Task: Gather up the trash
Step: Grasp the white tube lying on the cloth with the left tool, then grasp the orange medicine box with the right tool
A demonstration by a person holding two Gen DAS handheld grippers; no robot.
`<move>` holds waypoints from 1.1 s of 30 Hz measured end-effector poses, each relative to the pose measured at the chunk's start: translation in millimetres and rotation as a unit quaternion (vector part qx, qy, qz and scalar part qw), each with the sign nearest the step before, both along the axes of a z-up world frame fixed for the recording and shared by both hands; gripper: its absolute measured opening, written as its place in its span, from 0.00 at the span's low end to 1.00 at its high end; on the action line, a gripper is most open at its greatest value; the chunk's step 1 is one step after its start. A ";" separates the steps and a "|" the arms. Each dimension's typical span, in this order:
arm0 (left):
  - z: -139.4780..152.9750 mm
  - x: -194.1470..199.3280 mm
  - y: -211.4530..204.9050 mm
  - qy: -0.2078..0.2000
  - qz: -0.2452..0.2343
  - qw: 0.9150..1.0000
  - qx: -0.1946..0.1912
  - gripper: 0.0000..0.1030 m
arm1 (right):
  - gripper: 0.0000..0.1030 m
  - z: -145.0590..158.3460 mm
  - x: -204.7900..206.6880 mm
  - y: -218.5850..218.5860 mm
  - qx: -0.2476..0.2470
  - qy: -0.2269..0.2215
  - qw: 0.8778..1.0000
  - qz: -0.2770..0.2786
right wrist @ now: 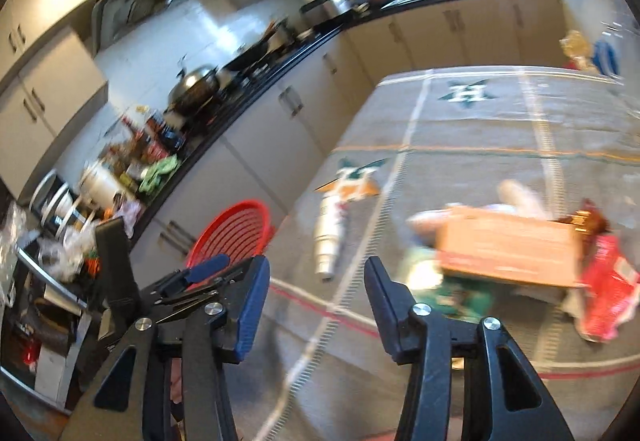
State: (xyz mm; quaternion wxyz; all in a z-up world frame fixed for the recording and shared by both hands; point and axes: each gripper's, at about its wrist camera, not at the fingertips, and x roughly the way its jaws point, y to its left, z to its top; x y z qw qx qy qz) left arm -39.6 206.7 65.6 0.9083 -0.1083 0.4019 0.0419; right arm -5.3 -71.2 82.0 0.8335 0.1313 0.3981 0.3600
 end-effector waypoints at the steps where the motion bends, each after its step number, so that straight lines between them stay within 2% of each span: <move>1: -2.5 6.6 -5.8 0.007 0.000 1.000 0.000 0.67 | 0.52 0.9 1.2 -8.8 0.002 0.000 1.000 -0.006; 3: -6.4 23.2 -18.2 0.019 -0.004 1.000 -0.001 0.67 | 0.52 1.2 5.3 -30.8 0.005 -0.002 1.000 -0.023; 9: -18.8 70.7 -39.6 0.054 0.029 0.998 0.029 0.67 | 0.52 2.3 30.0 -82.1 0.010 -0.003 0.998 -0.062; 15: -34.2 101.7 -49.3 0.074 0.035 0.995 0.055 0.65 | 0.55 -11.8 78.2 -93.1 -0.022 0.011 0.998 -0.060; 17: -37.9 105.4 -51.0 0.077 0.031 0.995 0.062 0.51 | 0.55 -20.1 91.7 -91.8 -0.031 0.023 0.997 -0.062; 20: -43.6 108.3 -53.4 0.080 0.019 0.994 0.068 0.38 | 0.55 -34.8 106.9 -86.5 -0.026 0.049 0.998 -0.037; 22: -45.1 108.4 -56.1 0.076 0.014 0.994 0.081 0.33 | 0.55 -41.6 106.8 -83.7 -0.018 0.063 0.998 -0.019; 26: -45.2 103.4 -54.7 0.072 0.004 0.994 0.077 0.28 | 0.56 -43.2 86.1 -77.4 -0.005 0.074 0.997 0.023; 27: -45.2 100.9 -54.0 0.071 0.002 0.995 0.077 0.28 | 0.59 -41.5 77.1 -75.2 -0.008 0.071 0.997 0.038; 30: -45.7 96.1 -54.1 0.067 -0.002 0.995 0.079 0.28 | 0.68 -38.8 52.8 -67.5 -0.036 0.051 0.996 0.064; 33: -45.5 91.5 -53.3 0.062 -0.002 0.995 0.081 0.28 | 0.68 -42.4 35.8 -55.4 -0.087 0.022 0.993 0.073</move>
